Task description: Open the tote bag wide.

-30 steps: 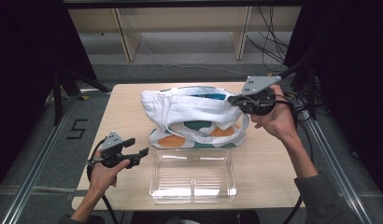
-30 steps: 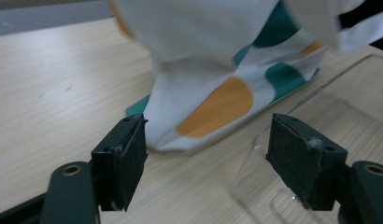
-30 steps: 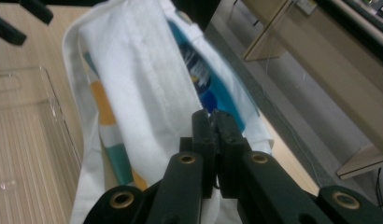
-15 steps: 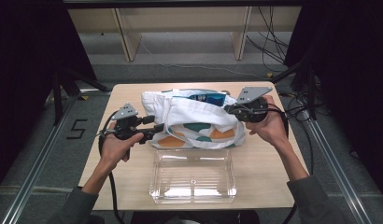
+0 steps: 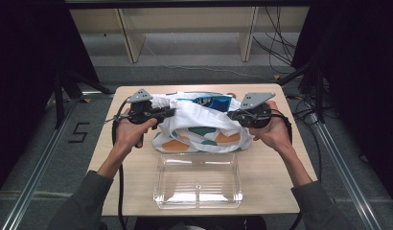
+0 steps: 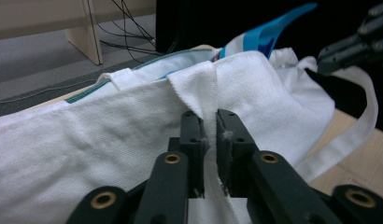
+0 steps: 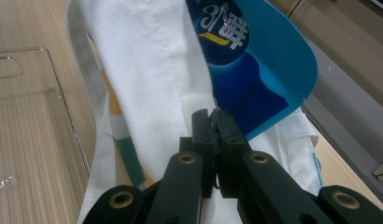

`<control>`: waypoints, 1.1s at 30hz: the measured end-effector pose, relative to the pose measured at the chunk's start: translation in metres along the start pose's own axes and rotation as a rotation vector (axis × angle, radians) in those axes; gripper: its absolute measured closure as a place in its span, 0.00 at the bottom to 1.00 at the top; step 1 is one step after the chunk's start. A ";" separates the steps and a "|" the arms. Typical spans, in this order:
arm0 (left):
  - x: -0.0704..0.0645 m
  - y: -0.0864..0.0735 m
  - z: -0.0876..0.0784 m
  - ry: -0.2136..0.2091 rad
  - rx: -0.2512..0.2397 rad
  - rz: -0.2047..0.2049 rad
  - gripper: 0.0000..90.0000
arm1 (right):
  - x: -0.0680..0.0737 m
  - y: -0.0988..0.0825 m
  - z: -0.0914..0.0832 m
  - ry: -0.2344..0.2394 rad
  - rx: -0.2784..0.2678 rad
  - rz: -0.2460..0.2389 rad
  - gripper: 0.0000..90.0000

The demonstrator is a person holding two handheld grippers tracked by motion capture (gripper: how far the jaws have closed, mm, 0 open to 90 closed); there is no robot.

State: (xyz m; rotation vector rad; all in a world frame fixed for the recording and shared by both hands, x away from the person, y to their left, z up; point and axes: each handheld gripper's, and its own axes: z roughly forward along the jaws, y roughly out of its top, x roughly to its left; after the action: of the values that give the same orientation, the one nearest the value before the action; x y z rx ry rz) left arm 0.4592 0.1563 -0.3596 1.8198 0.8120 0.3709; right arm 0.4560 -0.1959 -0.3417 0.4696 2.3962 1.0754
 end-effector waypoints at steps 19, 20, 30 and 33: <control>0.013 -0.082 0.040 0.011 0.233 0.055 0.95 | 0.004 -0.030 0.059 0.056 0.106 0.029 0.99; 0.014 -0.085 0.042 0.006 0.241 0.059 0.95 | 0.005 -0.035 0.062 0.062 0.104 0.036 0.99; 0.025 -0.101 0.056 0.005 0.322 0.057 0.95 | 0.008 -0.065 0.079 0.099 0.180 0.100 0.99; 0.030 -0.103 0.059 0.005 0.336 0.048 0.95 | 0.006 -0.076 0.093 0.124 0.217 0.099 0.99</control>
State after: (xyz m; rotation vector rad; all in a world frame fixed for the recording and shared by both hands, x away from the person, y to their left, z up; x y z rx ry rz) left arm 0.4795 0.1567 -0.4809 2.1535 0.8750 0.2813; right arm 0.4928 -0.1852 -0.4558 0.6172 2.6391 0.9120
